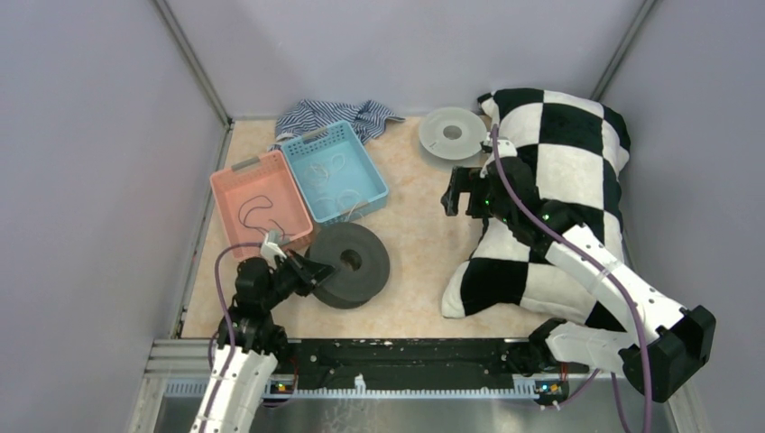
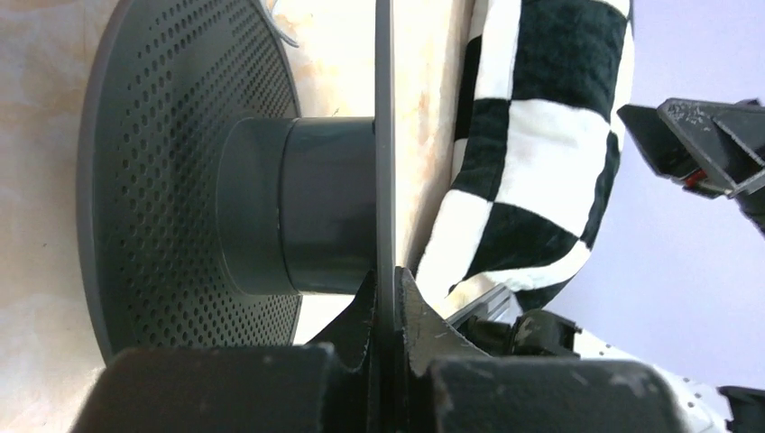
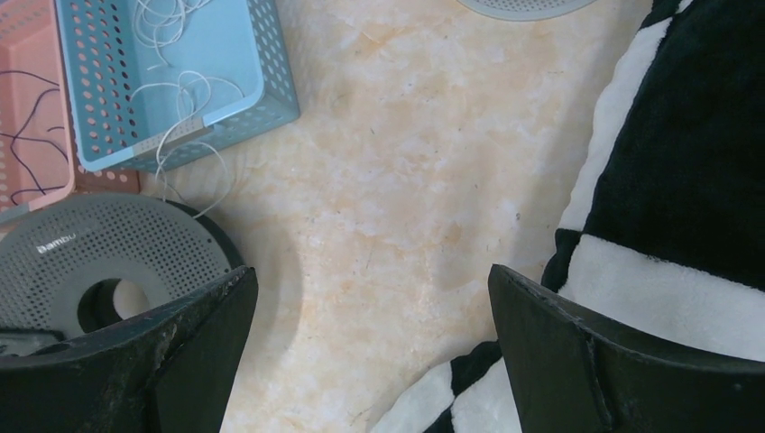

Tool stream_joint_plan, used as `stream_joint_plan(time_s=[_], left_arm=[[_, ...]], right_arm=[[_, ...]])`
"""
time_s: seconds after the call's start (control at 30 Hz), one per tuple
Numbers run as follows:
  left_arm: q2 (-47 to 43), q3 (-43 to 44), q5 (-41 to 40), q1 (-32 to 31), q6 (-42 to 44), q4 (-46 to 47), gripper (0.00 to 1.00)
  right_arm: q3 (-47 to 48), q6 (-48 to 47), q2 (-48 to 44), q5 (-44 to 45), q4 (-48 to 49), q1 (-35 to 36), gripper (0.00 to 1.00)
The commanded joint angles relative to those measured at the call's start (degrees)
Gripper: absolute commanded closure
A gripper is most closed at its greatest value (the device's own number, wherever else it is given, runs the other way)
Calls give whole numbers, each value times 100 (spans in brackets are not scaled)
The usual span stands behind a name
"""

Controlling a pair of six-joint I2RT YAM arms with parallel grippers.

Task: Wrap the cables
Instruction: Pick up the cable reel from the center of the board.

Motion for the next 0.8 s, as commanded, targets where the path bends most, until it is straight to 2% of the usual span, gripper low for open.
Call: stream_joint_plan(time_s=[0.0, 0.2, 0.3, 0.43, 0.57, 0.77], left_arm=[[866, 1085, 238, 3, 1439, -263, 100], [2719, 2788, 34, -60, 2841, -525, 100], [3381, 3385, -364, -513, 3076, -430, 100], [4078, 3980, -1768, -1787, 3014, -177, 100], [4979, 4541, -2806, -2938, 2672, -27, 100], [5992, 5349, -4492, -3702, 2032, 140, 100]], right_arm=[[568, -334, -81, 147, -170, 83, 1], [959, -651, -273, 518, -336, 85, 1], [1013, -688, -374, 548, -345, 83, 1], [1024, -611, -465, 638, -402, 81, 1], [938, -525, -604, 658, -414, 77, 1], [694, -392, -822, 707, -467, 86, 1]])
